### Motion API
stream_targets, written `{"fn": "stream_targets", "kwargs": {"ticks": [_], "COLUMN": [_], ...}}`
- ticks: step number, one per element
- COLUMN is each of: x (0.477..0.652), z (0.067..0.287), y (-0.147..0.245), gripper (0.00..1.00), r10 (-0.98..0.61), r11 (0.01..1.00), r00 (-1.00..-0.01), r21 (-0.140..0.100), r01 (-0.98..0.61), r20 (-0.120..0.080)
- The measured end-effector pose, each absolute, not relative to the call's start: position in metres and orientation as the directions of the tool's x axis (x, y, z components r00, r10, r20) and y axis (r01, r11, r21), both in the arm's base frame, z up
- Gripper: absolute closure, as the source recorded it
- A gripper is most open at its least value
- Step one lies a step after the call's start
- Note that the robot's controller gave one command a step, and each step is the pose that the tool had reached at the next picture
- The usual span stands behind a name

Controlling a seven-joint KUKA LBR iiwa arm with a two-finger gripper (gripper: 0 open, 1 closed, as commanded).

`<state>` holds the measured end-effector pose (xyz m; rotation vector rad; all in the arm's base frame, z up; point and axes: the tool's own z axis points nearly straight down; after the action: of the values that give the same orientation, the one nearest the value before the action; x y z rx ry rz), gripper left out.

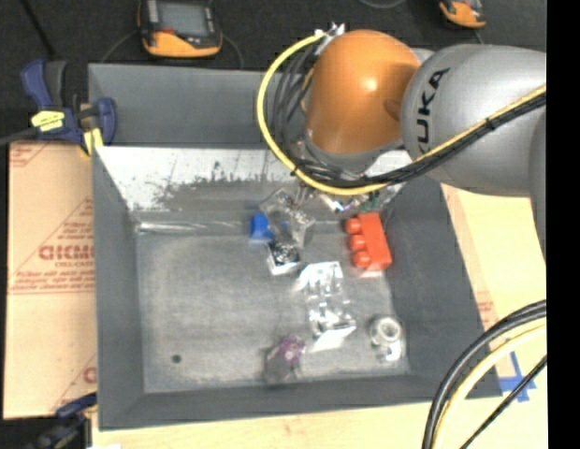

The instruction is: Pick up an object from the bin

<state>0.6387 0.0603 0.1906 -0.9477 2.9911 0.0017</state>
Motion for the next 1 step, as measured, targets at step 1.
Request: {"fn": "stream_targets", "kwargs": {"ticks": [1], "x": [0.6119], "z": [0.2258], "y": [0.0571], "gripper": [1.00], "r10": [-0.562], "r11": [0.827], "r00": [-0.827], "r21": [0.000], "r01": [-0.562], "r20": [-0.003]}}
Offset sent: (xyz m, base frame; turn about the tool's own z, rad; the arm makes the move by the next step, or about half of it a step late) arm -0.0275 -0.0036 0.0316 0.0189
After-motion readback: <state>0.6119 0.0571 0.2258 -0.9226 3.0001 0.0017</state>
